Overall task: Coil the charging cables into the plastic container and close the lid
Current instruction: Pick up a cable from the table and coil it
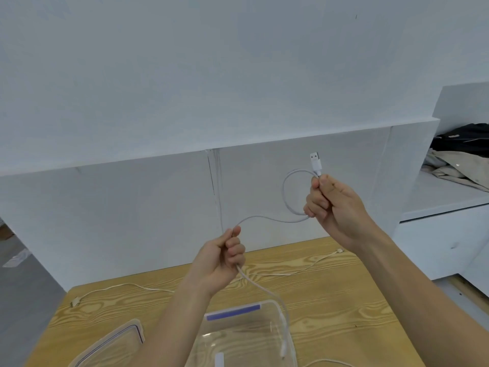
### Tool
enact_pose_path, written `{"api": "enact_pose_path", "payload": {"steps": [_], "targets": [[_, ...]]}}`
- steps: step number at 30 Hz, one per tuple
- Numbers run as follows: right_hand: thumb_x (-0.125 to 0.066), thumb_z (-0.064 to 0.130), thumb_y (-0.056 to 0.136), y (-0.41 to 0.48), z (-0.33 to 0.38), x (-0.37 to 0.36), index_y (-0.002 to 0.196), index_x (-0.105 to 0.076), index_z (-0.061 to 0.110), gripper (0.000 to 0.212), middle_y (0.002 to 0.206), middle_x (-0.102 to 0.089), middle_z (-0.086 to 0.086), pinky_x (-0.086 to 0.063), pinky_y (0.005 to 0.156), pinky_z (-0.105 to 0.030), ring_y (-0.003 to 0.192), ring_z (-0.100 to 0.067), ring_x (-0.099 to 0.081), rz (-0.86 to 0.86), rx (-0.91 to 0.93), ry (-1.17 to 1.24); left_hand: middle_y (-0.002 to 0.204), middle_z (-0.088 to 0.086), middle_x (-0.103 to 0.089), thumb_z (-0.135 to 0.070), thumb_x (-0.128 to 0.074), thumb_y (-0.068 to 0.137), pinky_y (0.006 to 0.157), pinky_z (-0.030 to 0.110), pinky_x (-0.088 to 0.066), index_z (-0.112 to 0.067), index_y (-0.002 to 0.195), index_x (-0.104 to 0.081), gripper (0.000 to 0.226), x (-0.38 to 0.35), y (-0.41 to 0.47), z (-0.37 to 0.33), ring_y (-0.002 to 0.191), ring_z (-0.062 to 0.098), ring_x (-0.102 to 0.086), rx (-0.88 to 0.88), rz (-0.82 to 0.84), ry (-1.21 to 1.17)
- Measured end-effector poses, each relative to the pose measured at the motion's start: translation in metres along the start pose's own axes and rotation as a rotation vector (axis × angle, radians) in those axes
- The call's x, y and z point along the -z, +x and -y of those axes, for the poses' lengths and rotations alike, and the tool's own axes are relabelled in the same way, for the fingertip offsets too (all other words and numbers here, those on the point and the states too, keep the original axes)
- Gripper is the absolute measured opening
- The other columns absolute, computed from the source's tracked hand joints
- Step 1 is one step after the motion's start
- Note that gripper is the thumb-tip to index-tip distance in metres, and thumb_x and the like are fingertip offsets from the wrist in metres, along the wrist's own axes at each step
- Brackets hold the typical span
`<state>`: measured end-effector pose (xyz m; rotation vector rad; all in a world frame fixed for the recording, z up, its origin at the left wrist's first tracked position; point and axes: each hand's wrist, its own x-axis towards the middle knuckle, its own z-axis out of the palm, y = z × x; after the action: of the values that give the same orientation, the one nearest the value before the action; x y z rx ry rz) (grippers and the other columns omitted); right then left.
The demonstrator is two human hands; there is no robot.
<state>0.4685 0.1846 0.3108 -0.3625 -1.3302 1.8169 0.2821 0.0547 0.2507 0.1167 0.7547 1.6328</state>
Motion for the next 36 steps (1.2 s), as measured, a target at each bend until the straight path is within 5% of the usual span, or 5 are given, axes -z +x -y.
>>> {"api": "enact_pose_path", "payload": {"steps": [7,16,21,27,36], "targets": [[-0.03,0.02,0.103,0.001,-0.027,-0.011,0.084,-0.049,0.009,0.029,0.053,-0.037,0.004,-0.031,0.056,-0.027,0.049,-0.013,-0.032,0.007,0.019,-0.249,0.059,0.002,-0.054,-0.011,-0.037,0.098,0.045,0.021,-0.047,-0.002,0.101,-0.06,0.025,-0.029,-0.012,-0.013,0.048,0.012,-0.052,-0.167,0.056,-0.075],[-0.032,0.022,0.102,-0.004,-0.06,-0.03,0.088,-0.051,0.007,0.028,0.056,-0.052,-0.001,-0.041,0.058,-0.03,0.054,-0.016,-0.047,0.062,0.017,-0.34,0.064,0.003,-0.054,-0.017,-0.043,0.099,0.043,0.022,-0.037,-0.009,0.107,-0.061,0.021,-0.055,-0.016,0.012,0.052,0.012,-0.048,-0.511,-0.048,0.527],[-0.034,0.026,0.102,-0.006,-0.073,-0.04,0.089,-0.053,0.006,0.03,0.061,-0.055,-0.005,-0.042,0.064,-0.038,0.062,-0.027,-0.05,0.073,0.002,-0.314,0.053,0.002,-0.053,-0.016,-0.056,0.093,0.044,0.023,-0.043,-0.009,0.084,-0.069,0.018,-0.063,-0.012,0.026,0.045,0.014,-0.048,-0.657,-0.227,0.734],[-0.035,0.025,0.102,-0.01,-0.08,-0.052,0.092,-0.055,0.003,0.032,0.064,-0.056,0.006,-0.043,0.061,-0.028,0.063,-0.013,-0.049,-0.046,0.025,-0.398,0.09,-0.008,-0.054,-0.028,-0.066,0.085,0.074,0.03,-0.054,-0.024,0.075,-0.072,0.012,-0.058,-0.005,0.036,0.075,0.008,-0.061,-0.858,-0.448,0.999],[-0.035,0.018,0.102,-0.013,-0.074,-0.061,0.102,-0.057,0.0,0.029,0.097,-0.069,-0.02,-0.051,0.085,-0.035,0.092,-0.024,-0.066,-0.005,-0.117,-0.051,0.111,-0.015,-0.041,-0.027,-0.058,0.091,0.067,0.017,-0.044,-0.021,0.091,-0.072,0.015,-0.047,0.0,0.042,0.092,0.007,-0.053,-1.093,-0.478,1.28]]}}
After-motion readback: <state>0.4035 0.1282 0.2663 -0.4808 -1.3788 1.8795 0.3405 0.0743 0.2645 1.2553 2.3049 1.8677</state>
